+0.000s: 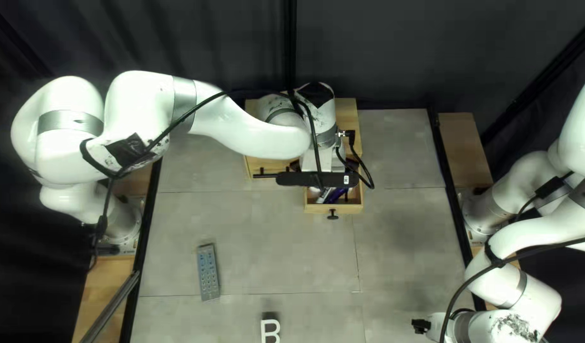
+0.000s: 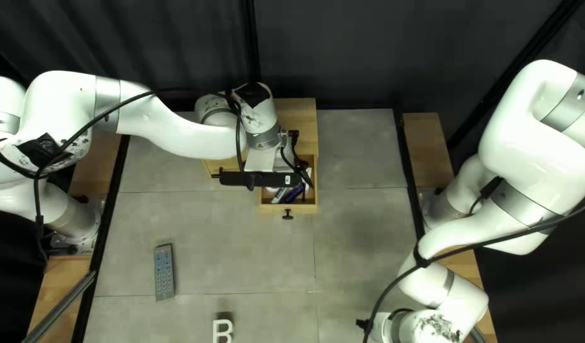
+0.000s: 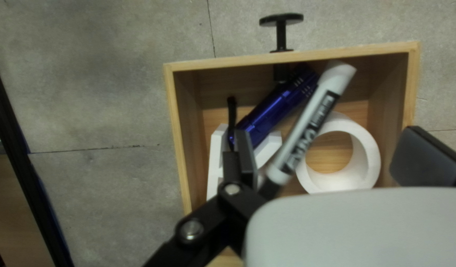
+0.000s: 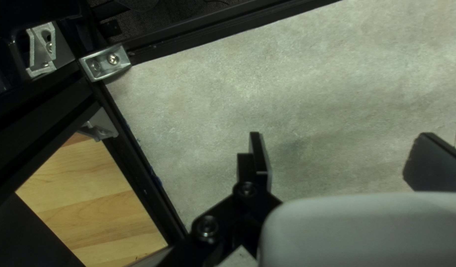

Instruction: Open drawers and place objects into drawer and close

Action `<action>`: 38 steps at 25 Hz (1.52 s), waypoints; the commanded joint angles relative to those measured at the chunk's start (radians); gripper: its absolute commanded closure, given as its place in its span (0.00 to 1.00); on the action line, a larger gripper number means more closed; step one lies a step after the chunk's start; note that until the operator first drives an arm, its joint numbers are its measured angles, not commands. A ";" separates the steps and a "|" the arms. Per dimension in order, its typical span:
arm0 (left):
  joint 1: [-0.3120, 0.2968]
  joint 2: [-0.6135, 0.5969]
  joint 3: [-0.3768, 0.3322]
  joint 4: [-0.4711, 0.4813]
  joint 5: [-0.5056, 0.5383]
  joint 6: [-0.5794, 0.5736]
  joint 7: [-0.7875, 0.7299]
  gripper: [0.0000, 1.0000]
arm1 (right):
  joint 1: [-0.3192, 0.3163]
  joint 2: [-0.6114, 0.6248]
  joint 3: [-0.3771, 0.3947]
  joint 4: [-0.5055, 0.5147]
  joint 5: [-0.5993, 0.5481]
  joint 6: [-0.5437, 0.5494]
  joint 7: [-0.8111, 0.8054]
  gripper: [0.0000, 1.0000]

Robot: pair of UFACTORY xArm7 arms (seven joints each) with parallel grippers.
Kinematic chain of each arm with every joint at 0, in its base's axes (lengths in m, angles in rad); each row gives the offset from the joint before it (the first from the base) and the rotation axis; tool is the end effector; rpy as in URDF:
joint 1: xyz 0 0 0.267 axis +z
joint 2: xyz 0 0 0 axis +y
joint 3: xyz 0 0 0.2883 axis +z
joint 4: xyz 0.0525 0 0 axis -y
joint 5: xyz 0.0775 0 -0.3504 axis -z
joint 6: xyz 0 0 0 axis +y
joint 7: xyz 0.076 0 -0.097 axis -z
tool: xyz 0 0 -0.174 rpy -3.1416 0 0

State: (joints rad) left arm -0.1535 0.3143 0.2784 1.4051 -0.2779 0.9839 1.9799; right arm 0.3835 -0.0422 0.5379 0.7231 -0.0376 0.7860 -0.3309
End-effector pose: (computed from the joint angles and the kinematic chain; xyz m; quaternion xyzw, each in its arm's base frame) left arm 0.5955 0.0236 0.1796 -0.6444 0.7583 -0.0979 0.0143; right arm 0.2543 0.3195 0.0835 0.8022 0.5964 -0.0059 0.0268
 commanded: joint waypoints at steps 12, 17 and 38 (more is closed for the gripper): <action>-0.197 -0.188 -0.046 -0.164 0.285 0.074 -0.369 1.00 | 0.000 0.000 0.000 0.000 0.000 0.000 0.000 0.00; -0.242 -0.225 -0.078 -0.250 0.310 0.055 -0.450 1.00 | 0.000 0.000 0.000 0.000 0.000 0.000 0.000 0.00; -0.491 -0.330 -0.290 -0.380 0.338 0.238 -1.154 0.00 | 0.000 0.000 0.000 0.000 0.000 0.000 0.000 0.00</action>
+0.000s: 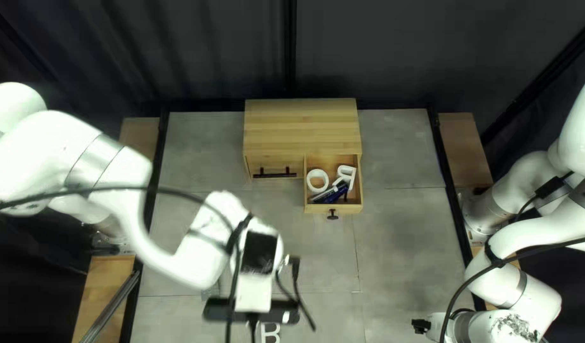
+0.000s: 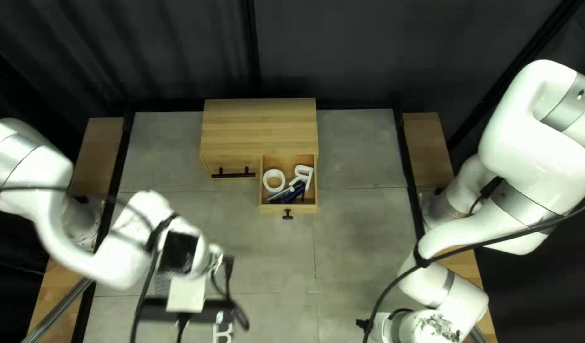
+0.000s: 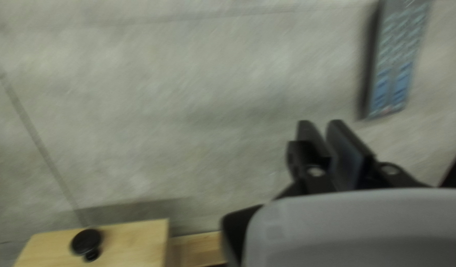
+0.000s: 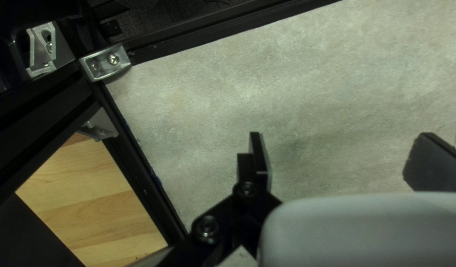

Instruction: Open drawers and place objects into drawer and close

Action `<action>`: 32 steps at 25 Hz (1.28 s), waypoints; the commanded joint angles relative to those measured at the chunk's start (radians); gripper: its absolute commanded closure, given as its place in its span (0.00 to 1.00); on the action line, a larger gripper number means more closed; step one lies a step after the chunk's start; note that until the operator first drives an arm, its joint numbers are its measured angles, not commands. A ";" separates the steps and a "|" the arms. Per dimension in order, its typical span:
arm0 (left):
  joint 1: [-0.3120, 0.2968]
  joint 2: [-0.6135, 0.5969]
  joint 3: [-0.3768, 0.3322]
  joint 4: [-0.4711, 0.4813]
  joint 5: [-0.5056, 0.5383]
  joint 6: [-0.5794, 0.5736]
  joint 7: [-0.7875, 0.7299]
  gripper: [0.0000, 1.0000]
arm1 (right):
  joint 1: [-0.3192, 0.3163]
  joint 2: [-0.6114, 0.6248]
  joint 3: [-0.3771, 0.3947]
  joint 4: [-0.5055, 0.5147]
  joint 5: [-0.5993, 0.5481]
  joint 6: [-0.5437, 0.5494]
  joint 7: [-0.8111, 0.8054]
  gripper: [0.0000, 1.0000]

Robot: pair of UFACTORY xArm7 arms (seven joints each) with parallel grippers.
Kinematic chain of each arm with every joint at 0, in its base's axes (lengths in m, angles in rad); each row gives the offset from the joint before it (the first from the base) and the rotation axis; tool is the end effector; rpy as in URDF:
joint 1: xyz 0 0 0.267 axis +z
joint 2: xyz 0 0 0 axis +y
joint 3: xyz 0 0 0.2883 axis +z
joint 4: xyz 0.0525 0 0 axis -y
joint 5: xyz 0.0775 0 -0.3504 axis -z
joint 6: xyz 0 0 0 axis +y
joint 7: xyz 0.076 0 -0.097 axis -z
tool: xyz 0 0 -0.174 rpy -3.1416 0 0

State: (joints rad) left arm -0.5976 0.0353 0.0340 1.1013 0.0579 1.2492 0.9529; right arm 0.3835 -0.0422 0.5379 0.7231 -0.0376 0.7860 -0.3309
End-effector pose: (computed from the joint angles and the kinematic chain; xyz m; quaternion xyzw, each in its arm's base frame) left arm 0.3728 -0.2195 0.1717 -0.7147 0.6929 0.0949 0.0089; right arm 0.2543 0.3195 0.0835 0.8022 0.5964 -0.0059 0.0268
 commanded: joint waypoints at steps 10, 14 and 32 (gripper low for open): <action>-0.109 -0.081 -0.113 -0.190 0.008 -0.105 -0.356 0.00 | 0.000 0.000 0.000 0.000 0.000 0.000 0.000 0.00; -0.125 -0.080 -0.130 -0.224 -0.031 -0.139 -0.409 0.00 | 0.000 0.000 0.000 0.000 0.000 0.000 0.000 0.00; -0.133 -0.066 -0.138 -0.234 -0.065 -0.145 -0.450 0.00 | -0.006 -0.001 -0.006 0.016 -0.018 0.028 -0.033 0.00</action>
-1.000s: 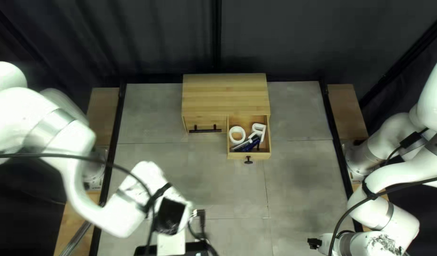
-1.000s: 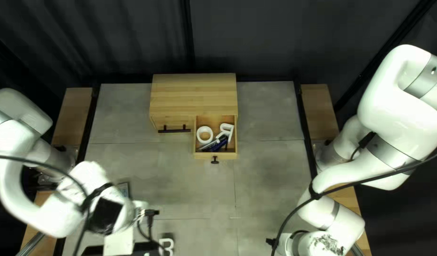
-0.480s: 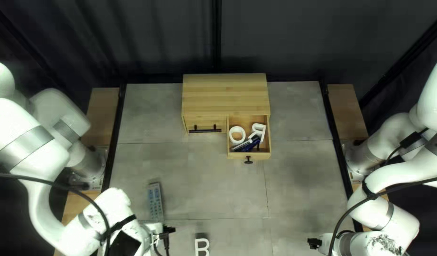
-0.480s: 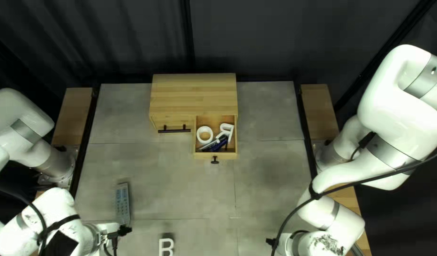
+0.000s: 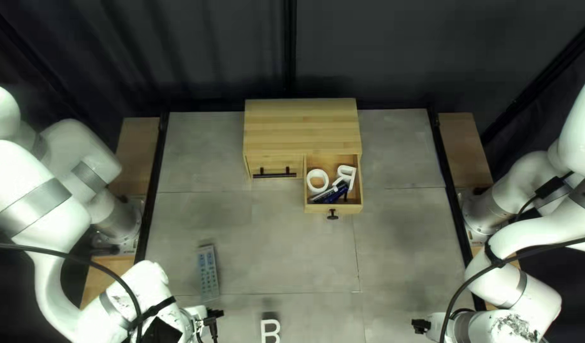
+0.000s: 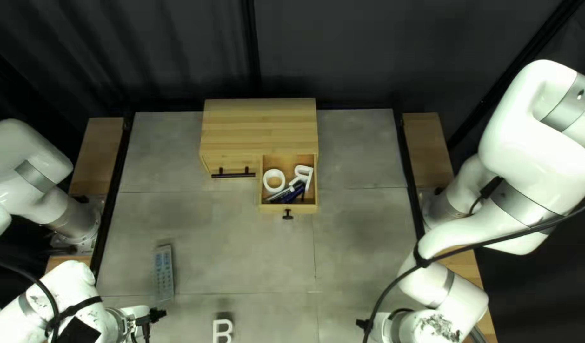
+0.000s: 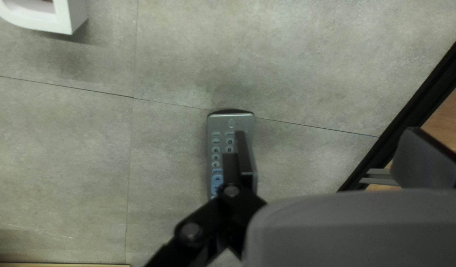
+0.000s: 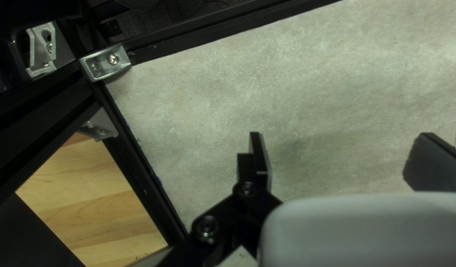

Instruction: Open drawers and place objects into drawer and close

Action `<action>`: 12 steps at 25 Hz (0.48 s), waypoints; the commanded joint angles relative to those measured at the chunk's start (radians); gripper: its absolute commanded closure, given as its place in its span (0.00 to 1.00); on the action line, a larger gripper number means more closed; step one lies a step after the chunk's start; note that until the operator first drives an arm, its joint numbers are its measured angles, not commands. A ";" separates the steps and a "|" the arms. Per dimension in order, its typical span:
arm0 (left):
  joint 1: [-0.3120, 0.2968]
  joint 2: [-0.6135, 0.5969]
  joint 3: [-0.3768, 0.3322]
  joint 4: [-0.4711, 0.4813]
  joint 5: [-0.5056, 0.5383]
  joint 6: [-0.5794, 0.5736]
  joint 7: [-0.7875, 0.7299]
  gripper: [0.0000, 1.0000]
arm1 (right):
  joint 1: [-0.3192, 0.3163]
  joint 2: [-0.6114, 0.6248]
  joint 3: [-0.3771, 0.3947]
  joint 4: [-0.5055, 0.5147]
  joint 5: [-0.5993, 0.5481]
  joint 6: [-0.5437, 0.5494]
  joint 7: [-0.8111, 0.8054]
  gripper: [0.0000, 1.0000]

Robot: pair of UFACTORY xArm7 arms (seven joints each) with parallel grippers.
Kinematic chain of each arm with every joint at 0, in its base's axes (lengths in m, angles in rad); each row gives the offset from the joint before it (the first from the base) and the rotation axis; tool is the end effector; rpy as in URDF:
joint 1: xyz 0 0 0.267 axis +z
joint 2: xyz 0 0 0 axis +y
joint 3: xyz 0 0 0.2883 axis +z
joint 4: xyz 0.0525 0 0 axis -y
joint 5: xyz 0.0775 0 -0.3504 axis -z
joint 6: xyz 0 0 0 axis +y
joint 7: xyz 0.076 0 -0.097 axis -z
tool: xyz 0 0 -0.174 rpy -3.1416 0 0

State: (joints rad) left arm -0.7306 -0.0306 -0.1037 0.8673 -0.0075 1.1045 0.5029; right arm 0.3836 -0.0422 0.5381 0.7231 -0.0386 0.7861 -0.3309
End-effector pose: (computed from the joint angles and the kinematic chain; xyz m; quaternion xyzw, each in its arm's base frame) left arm 0.2576 -0.2858 0.1181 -0.7819 0.6148 0.1020 0.0155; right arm 0.2543 0.3195 0.0835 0.8019 0.5968 -0.0059 0.0272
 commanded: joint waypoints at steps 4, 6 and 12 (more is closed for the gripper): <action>0.000 0.000 0.000 0.000 0.000 0.000 0.000 0.00 | -0.051 0.006 -0.059 0.083 -0.048 0.130 -0.172 0.00; 0.000 0.000 0.000 0.000 0.000 0.000 0.000 0.00 | -0.076 0.021 -0.083 0.128 -0.085 0.196 -0.240 0.00; 0.000 0.000 0.000 0.000 0.000 0.000 0.000 0.00 | -0.118 0.026 -0.124 0.197 -0.183 0.324 -0.364 0.00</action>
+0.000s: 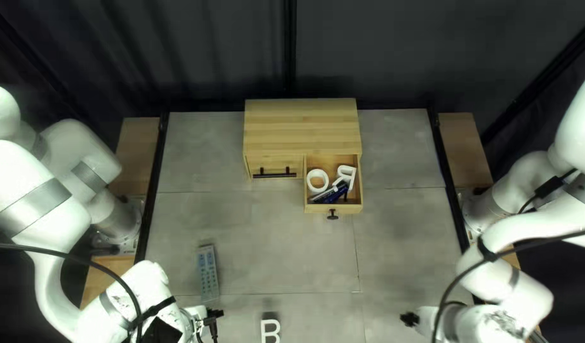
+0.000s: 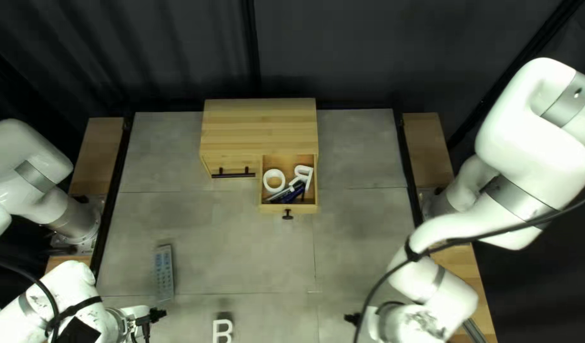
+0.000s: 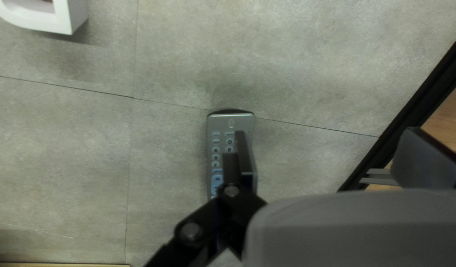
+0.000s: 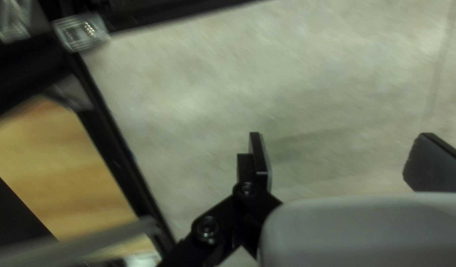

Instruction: Open drawers and place objects into drawer and close

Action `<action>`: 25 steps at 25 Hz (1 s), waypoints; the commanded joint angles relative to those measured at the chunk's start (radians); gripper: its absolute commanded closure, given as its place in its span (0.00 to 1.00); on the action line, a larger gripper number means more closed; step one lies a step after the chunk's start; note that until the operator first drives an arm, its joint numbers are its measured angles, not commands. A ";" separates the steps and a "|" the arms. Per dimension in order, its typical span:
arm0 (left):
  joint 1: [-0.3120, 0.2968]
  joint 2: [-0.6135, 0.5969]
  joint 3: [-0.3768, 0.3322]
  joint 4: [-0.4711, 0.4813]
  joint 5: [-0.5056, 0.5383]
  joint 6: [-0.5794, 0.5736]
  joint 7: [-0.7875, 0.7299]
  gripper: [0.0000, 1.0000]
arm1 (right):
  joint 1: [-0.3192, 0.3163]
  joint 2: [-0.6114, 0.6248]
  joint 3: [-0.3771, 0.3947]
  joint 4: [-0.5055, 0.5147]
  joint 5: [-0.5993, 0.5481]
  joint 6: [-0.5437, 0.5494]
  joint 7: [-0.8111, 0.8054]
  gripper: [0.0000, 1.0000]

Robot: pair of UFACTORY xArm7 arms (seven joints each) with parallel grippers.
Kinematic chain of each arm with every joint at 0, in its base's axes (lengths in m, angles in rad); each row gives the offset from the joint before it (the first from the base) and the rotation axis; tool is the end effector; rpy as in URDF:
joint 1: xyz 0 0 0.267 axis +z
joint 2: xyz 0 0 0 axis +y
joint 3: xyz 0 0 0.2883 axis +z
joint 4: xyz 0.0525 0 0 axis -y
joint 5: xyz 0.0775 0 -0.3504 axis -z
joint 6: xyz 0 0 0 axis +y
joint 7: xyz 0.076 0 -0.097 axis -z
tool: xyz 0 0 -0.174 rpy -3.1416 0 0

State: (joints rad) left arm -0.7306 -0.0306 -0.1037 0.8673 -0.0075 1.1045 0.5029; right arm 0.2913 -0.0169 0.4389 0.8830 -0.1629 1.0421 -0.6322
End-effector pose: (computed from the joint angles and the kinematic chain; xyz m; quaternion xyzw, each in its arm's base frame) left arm 0.2576 -0.2858 0.1181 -0.7819 0.6148 0.1020 0.0155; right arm 0.3262 0.2480 0.1216 0.7433 0.6614 -0.0682 0.0741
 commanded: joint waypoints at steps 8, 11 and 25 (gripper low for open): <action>0.000 0.000 0.000 0.000 0.000 0.000 0.000 0.00 | -0.057 -0.019 -0.051 0.041 -0.223 0.163 -0.107 0.00; 0.000 0.000 0.000 0.000 0.000 0.000 0.000 0.00 | -0.067 -0.021 -0.060 0.034 -0.259 0.155 -0.109 0.00; 0.000 0.000 0.000 0.000 0.000 0.000 0.000 0.00 | -0.086 0.002 -0.078 0.055 -0.248 0.165 -0.068 0.00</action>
State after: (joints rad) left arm -0.7306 -0.0306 -0.1037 0.8673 -0.0075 1.1045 0.5029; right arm 0.2057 -0.0144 0.3609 0.9382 -0.4110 1.2068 -0.7002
